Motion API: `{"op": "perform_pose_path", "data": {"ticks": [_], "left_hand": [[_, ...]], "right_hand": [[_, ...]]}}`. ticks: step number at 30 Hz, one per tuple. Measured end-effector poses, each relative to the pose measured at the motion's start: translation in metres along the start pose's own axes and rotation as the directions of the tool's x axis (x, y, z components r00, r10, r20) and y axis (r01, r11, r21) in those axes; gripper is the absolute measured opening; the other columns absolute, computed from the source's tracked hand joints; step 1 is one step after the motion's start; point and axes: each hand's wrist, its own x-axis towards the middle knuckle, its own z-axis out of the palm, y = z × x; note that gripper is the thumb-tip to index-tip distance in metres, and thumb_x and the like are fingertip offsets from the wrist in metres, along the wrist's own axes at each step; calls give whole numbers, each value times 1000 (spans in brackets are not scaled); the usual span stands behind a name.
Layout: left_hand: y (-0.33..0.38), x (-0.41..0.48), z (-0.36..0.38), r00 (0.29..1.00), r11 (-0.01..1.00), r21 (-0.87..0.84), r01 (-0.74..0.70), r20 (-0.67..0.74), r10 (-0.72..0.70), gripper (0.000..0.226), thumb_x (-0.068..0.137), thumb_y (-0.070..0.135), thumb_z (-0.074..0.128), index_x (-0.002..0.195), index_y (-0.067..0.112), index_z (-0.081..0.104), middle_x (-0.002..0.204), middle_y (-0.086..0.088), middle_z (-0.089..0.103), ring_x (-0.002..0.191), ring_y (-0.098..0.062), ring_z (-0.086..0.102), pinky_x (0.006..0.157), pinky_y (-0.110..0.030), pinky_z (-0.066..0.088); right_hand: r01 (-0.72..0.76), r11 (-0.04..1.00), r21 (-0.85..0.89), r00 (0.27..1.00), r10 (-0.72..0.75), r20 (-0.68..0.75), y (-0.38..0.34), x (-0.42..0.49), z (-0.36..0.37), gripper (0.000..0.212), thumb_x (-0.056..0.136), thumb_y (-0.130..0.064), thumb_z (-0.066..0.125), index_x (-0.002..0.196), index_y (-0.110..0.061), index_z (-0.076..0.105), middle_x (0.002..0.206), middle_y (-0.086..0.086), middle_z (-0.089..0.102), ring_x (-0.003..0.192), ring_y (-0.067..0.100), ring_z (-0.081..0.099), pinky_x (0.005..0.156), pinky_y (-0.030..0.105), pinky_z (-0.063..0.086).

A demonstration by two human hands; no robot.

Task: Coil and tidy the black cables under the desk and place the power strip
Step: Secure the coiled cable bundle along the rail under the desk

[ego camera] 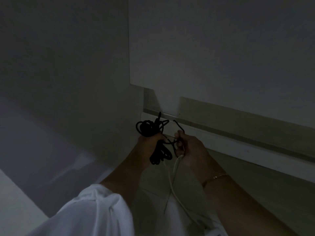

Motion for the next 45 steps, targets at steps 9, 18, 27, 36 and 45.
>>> {"op": "perform_pose_path", "data": {"ticks": [9, 18, 27, 36, 45], "left_hand": [[-7, 15, 8, 996, 975, -224, -5, -83, -14, 18, 88, 6, 60, 70, 8, 57, 66, -6, 57, 53, -16, 57, 50, -21, 49], [-18, 19, 36, 988, 967, -226, 118, 121, -92, 54, 66, 36, 79, 104, 0, 65, 101, -18, 65, 95, -32, 65, 85, -40, 55], [-17, 20, 46, 966, 937, -261, 232, 173, -191, 37, 98, 19, 46, 65, 8, 59, 46, -5, 60, 39, -14, 59, 43, -19, 51], [-21, 16, 34, 933, 899, -297, 323, 257, -250, 61, 100, 20, 37, 40, 13, 43, 30, 3, 40, 19, -7, 36, 26, -7, 26], [-28, 19, 40, 938, 884, -342, 318, 251, -240, 61, 98, 24, 38, 39, 14, 41, 48, 0, 44, 32, -8, 42, 46, -19, 39]], "right_hand": [[235, 893, -384, 971, -230, 59, 5, 1, 0, 34, 93, -2, 50, 126, -8, 58, 75, 2, 57, 33, -6, 44, 33, 5, 29], [451, 299, -841, 826, -496, 267, -1, 7, -14, 36, 96, -9, 44, 126, -24, 58, 103, 14, 54, 92, 17, 50, 57, -4, 32], [443, 276, -853, 875, -341, 344, -16, 2, -19, 32, 97, -16, 47, 126, -13, 58, 101, 6, 50, 90, 9, 48, 56, -4, 34], [318, 910, -267, 947, -290, 139, -35, -3, -31, 41, 82, 22, 34, 98, -10, 55, 48, -4, 60, 50, 7, 66, 62, 21, 47], [341, 939, -37, 929, -330, 168, -39, -6, -7, 45, 78, 25, 24, 84, -12, 49, 46, -1, 56, 44, 14, 61, 61, 27, 48]]}}
